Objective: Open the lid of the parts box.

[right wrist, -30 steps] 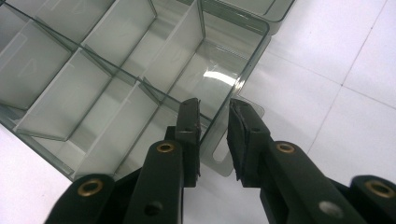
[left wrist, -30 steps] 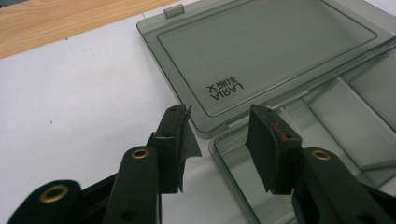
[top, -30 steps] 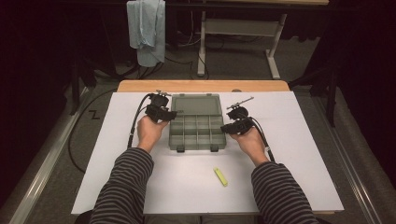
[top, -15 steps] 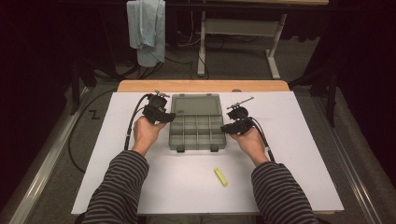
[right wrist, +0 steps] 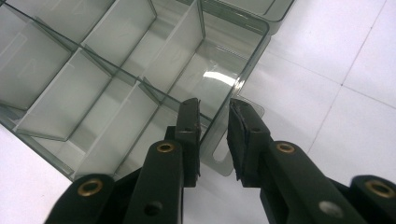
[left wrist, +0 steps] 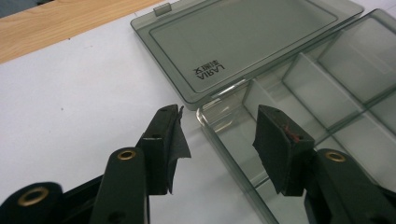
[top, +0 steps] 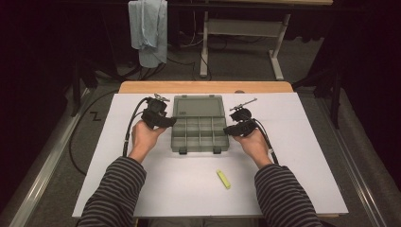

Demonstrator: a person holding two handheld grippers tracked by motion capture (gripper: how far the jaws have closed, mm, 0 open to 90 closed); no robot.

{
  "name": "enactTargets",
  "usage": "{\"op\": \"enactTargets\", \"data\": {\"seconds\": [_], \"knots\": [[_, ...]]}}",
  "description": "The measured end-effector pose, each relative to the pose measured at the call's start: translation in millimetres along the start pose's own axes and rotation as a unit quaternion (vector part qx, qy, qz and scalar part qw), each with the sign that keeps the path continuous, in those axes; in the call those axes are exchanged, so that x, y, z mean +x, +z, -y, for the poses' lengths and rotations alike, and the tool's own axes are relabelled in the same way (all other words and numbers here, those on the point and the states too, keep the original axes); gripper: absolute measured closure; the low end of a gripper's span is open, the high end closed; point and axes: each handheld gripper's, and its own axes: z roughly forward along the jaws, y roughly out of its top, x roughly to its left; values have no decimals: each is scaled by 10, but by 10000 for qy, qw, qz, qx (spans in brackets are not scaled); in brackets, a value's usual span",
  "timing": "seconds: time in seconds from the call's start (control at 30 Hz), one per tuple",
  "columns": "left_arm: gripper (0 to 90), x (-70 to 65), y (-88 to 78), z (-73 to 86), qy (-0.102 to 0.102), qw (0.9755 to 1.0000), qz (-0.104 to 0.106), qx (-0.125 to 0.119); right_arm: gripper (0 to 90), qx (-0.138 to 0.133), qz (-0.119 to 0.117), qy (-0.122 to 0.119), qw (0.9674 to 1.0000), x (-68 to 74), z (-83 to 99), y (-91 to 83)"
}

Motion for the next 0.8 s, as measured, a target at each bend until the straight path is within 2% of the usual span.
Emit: {"op": "enactTargets", "data": {"seconds": [0.37,0.43,0.8], "knots": [[489,-67,-89,63,158,9998,25,-68,767,-18,42,-46,10000,14,5,-1],[489,-66,-109,87,99,9999,56,-77,767,-35,68,-100,9999,18,9,0],[478,-63,-245,259,83,9998,78,-166,762,-47,150,-157,9998,43,15,-2]]}}
